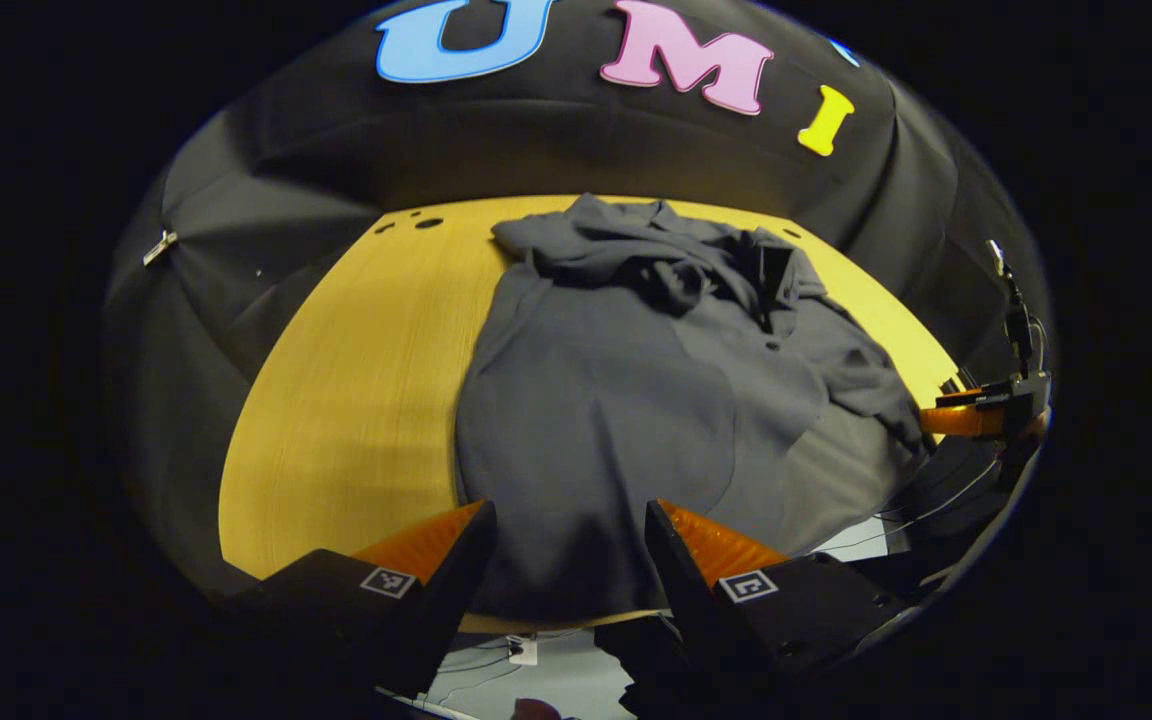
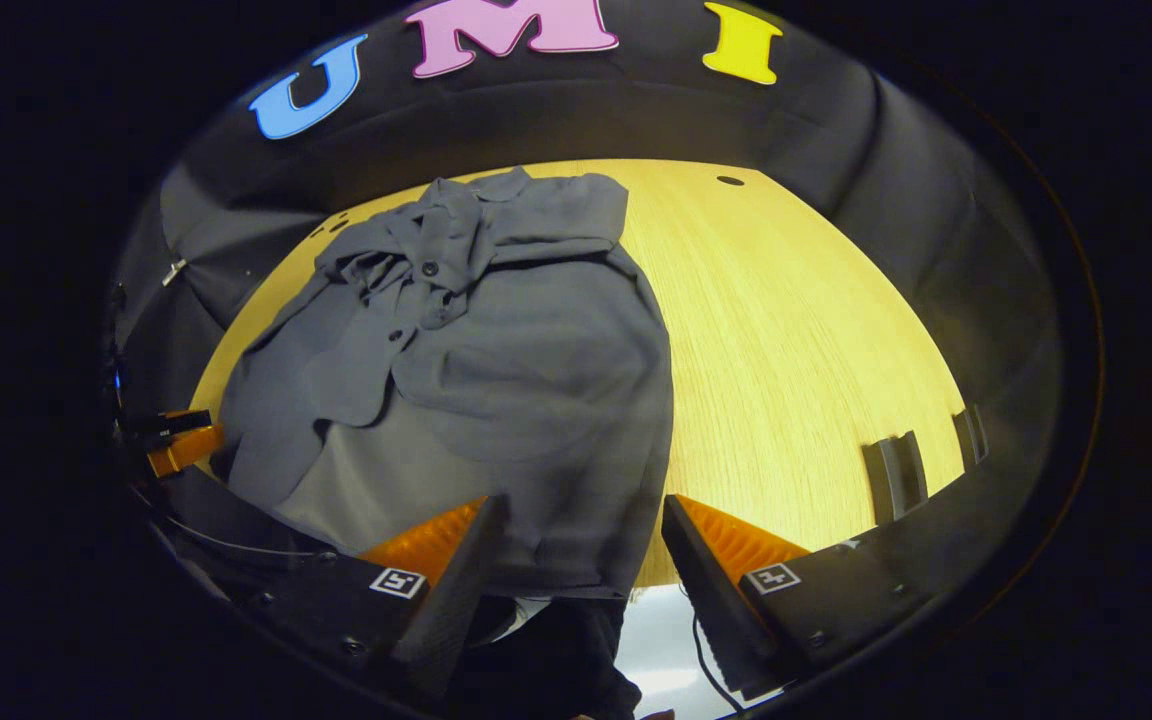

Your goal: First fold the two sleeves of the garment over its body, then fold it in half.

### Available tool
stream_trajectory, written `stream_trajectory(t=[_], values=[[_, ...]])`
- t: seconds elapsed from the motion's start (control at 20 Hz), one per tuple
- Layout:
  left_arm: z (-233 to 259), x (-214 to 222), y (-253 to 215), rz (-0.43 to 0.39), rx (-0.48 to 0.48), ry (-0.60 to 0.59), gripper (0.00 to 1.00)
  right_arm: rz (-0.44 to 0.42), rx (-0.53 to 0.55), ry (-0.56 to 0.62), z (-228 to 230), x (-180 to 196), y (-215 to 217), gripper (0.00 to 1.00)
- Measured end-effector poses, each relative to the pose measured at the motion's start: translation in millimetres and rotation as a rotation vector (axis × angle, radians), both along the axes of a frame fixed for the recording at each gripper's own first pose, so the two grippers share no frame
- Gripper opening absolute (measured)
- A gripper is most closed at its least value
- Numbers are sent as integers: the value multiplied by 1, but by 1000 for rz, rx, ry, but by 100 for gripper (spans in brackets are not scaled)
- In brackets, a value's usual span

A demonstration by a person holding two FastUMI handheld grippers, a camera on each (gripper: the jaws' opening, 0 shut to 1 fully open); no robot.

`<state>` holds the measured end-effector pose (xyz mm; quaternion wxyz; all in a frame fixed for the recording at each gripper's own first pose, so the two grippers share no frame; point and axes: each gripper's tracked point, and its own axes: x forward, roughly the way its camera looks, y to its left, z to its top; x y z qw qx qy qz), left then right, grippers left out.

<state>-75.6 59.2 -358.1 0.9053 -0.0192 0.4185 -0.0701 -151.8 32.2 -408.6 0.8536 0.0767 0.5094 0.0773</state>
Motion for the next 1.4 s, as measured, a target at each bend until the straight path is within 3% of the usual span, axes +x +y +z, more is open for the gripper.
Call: stream_trajectory(t=[0.4, 0.5, 0.6, 0.7, 0.75, 0.85, 0.95, 1.15, 1.25, 1.4], values=[[-22, 1, 7, 16, 72, 63, 92, 59, -49, 53, -19, -1, 16, 100], [-22, 2, 5, 21, 83, 59, 98, 37, -45, 39, -20, 1, 14, 100], [-22, 2, 7, 55, 81, 36, 96, 5, -45, -14, -18, 6, 14, 99], [-22, 1, -2, 23, 75, 31, 93, -18, -40, -45, -20, 7, 18, 100], [-21, 4, -10, -20, 71, 28, 71, 17, -28, -47, -20, 9, 24, 97], [-20, 15, -22, -51, 67, 15, 26, 92, 16, -61, -18, 19, 43, 53], [-22, 22, -25, -46, 55, 26, 8, 96, 50, -59, -18, 27, 51, 10], [-16, 25, -24, -44, 18, 90, 6, 66, 94, -24, -15, 33, 53, 5], [-2, 32, -24, -13, -26, 72, 5, 67, 97, -34, -7, 32, 49, 5], [21, 42, -24, 16, -64, 31, 5, -6, 150, -73, 19, 42, 45, 5]])
